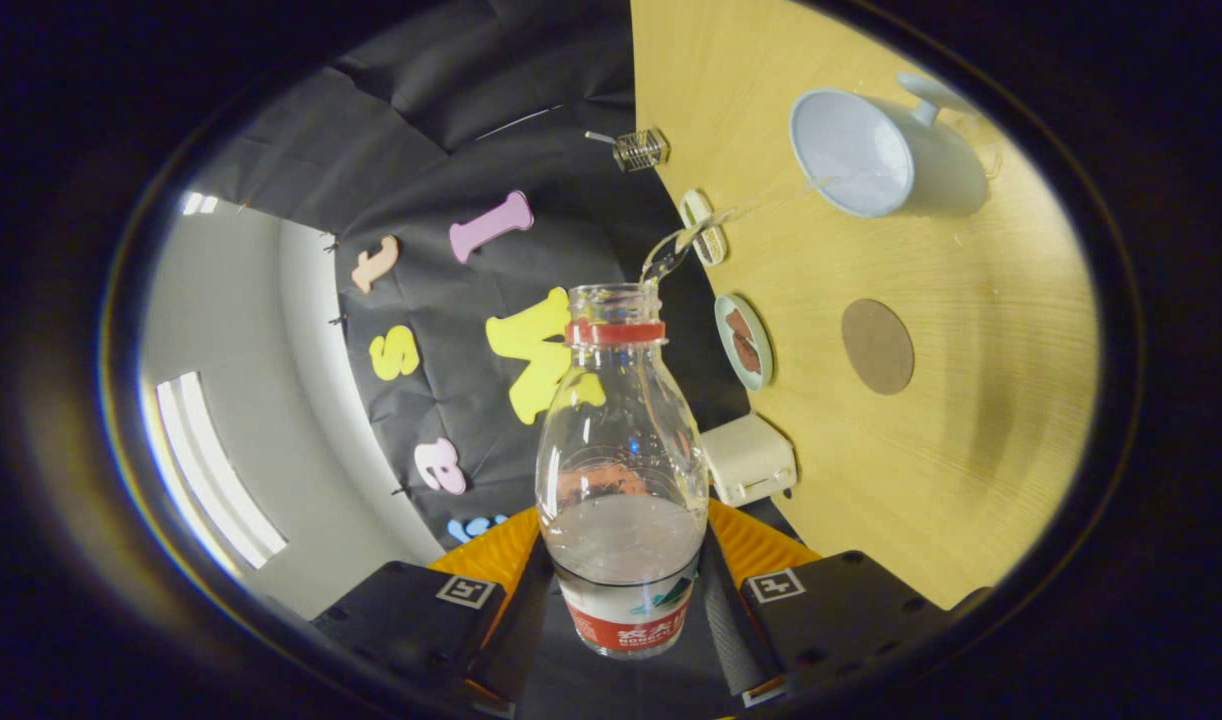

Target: Take the bottle from table, then pour the juice into the cup, finally place the bottle on the coaster

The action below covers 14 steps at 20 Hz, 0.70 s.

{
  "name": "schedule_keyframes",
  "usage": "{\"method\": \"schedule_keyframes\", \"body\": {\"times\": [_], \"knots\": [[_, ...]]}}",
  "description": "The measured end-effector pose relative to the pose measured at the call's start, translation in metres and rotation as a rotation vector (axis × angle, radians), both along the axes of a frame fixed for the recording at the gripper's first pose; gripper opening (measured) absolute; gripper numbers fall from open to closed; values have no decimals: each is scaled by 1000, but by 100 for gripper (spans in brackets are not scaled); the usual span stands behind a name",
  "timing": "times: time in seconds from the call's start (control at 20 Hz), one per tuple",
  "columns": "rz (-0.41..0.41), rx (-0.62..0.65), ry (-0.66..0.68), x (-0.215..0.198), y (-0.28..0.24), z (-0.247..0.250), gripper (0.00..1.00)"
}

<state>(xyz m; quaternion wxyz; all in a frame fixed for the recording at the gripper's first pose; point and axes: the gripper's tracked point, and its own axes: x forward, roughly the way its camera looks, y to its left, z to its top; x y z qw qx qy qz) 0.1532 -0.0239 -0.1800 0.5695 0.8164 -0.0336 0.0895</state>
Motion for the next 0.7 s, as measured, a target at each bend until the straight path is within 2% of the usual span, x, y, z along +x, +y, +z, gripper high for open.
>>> {"method": "schedule_keyframes", "body": {"times": [0.7], "knots": [[-8, 176, -61, -3, -12, 6, 76]]}}
